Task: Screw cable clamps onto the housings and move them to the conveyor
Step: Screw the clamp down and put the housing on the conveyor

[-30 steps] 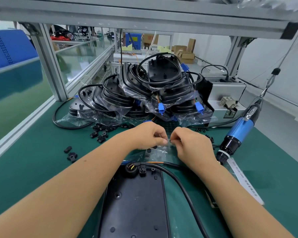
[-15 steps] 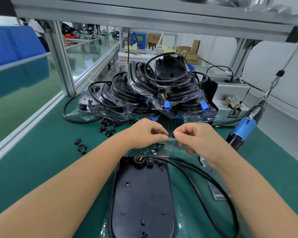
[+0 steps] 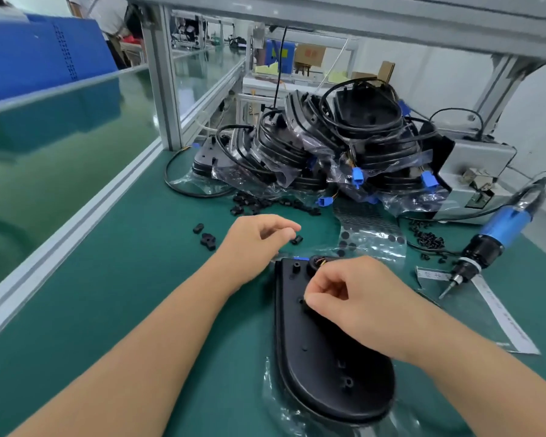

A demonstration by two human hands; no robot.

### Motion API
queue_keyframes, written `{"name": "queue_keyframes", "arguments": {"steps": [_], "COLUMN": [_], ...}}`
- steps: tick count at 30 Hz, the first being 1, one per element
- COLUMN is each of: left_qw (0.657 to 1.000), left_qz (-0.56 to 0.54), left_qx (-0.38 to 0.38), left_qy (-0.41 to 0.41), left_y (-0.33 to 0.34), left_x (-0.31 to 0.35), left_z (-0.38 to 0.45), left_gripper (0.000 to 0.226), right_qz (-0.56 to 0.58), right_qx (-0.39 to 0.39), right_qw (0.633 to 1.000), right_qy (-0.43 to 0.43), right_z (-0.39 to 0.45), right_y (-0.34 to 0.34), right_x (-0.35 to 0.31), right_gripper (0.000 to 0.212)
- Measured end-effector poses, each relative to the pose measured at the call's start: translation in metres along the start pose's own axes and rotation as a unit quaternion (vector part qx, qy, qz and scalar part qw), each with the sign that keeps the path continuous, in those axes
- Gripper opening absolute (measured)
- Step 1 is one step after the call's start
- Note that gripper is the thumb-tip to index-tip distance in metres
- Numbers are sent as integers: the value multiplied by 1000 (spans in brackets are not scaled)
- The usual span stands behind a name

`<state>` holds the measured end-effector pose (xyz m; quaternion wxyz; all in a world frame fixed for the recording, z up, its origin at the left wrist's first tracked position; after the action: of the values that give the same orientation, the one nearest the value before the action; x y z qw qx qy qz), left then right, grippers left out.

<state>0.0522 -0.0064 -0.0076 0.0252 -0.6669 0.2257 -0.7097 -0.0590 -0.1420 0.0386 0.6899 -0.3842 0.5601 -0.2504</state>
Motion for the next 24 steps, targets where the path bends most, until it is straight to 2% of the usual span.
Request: {"name": "queue_keyframes", "arguments": {"steps": [7,24], "left_qw": [996,995], "left_qz": [79,90], "left_qx": [-34,-37], "left_qy": [32,21], "left_y": [8,9], "left_x": [4,6], "left_z": [-5,-7], "left_gripper": [19,20], "right_qz": [-14,-6], "right_qx": [52,55], "right_qw": [998,998], "right_qy": [23,36], "right_z": [1,-3], "right_y": [5,7], "right_x": [4,4], "right_gripper": [13,15]}}
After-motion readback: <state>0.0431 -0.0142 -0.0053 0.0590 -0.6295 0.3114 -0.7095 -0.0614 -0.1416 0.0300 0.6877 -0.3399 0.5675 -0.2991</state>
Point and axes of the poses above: each hand's wrist, its own z-axis towards the middle knuckle, its own y-axis out of the palm, x = y × z, the point moved 3 cm from there along z, towards the middle knuckle, and after that the axes turned 10 degrees about -y, right-handed, at the moved point
